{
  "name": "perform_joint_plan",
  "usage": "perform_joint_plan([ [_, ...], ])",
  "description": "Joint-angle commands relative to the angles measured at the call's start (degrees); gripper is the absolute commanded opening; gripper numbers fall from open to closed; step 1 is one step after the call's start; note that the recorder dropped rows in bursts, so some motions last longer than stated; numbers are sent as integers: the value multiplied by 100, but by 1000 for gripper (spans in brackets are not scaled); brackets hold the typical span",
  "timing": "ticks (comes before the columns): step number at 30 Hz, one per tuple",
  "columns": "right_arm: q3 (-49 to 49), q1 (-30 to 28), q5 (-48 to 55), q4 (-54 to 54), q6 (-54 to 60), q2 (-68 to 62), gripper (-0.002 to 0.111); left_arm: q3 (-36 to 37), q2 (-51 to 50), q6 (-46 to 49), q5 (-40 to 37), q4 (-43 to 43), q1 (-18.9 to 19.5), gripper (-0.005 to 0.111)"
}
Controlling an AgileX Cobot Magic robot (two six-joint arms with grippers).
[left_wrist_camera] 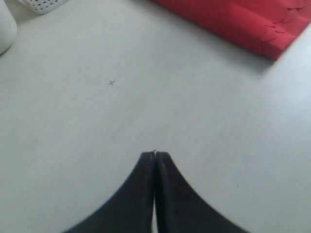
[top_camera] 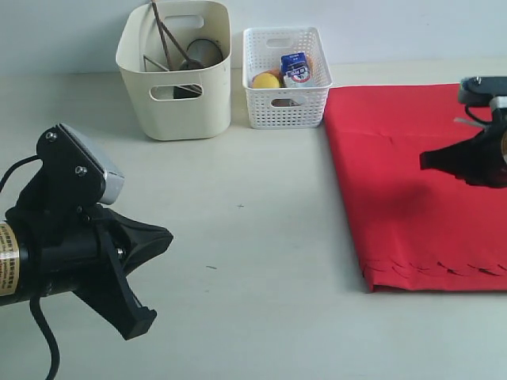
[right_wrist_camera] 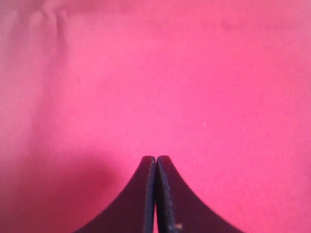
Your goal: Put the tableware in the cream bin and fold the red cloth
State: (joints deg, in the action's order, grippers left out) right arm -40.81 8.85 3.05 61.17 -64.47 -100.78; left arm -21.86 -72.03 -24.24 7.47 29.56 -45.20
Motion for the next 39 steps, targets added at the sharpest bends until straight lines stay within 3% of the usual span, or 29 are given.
perform_joint_plan([
  [1, 6, -25, -210, 160, 48, -441, 0, 25, 34, 10, 10, -26, 12, 2],
  [7, -1214, -25, -488, 160, 48, -1749, 0, 25, 34, 10, -132, -26, 12, 2],
  [10, -2144, -25, -55, 160, 48, -2213, 0, 25, 34, 10, -252, -26, 12, 2],
  [13, -2797, -25, 386, 188, 48, -2405, 0, 25, 34, 10, -252, -26, 12, 2],
  [17, -2836, -14, 267, -148, 6, -1977, 0, 25, 34, 10, -252, -26, 12, 2],
  [22, -2098, -14, -20, -311, 6, -339, 0, 25, 177, 63, -107, 1, 12, 2],
  [26, -1387, -14, -345, -311, 6, 1048, 0, 25, 922, 52, -22, -26, 12, 2],
  [33, 97, -14, -496, -311, 20, 3650, 0, 158, 3106, -150, -850, -70, 12, 2],
  [39, 1559, -14, -1419, -311, 175, 5374, 0, 924, 4940, -305, -904, -94, 244, 2],
])
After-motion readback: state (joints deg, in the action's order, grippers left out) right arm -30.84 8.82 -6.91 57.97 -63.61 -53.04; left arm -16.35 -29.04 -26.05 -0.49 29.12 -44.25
